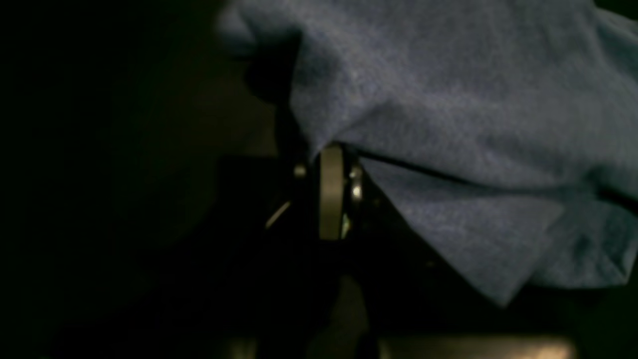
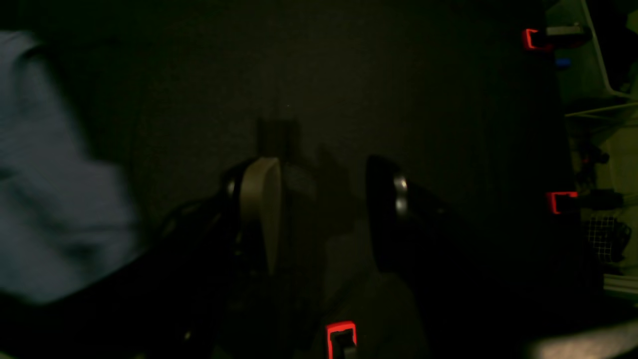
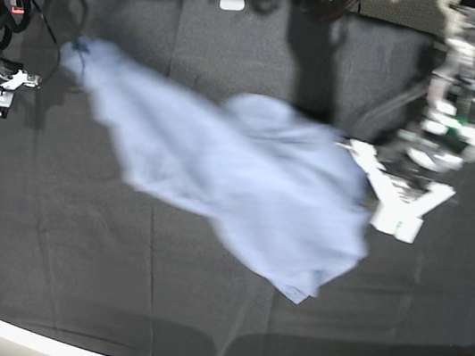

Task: Layout the t-shirt on the table in an organized manner, then fold the t-shirt properly
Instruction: 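Grasp the shirt with the left gripper and drag it away from the right gripper, then grasp the shirt hem with the right gripper and pull it toward the robot's base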

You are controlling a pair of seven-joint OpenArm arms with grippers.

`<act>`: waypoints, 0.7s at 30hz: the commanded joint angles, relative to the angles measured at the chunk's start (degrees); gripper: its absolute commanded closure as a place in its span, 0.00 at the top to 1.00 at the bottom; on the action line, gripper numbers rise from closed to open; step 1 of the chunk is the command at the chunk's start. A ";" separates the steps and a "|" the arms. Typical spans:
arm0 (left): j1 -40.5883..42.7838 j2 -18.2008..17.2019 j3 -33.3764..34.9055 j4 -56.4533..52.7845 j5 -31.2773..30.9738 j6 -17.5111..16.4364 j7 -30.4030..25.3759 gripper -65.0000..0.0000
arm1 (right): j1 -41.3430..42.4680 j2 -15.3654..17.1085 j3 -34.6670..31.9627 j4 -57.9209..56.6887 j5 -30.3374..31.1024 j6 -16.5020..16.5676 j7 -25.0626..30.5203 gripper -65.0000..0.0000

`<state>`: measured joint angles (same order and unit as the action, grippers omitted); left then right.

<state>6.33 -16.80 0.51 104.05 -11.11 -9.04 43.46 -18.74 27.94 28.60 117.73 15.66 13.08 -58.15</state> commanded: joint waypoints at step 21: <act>10.36 -7.04 -11.30 1.49 -6.34 0.20 -7.48 0.00 | 7.69 -10.51 -7.32 -1.14 18.03 6.91 6.01 0.53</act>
<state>16.97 -23.20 -10.46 104.42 -17.15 -9.06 37.43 -11.31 16.95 20.91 115.96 33.23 19.79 -52.95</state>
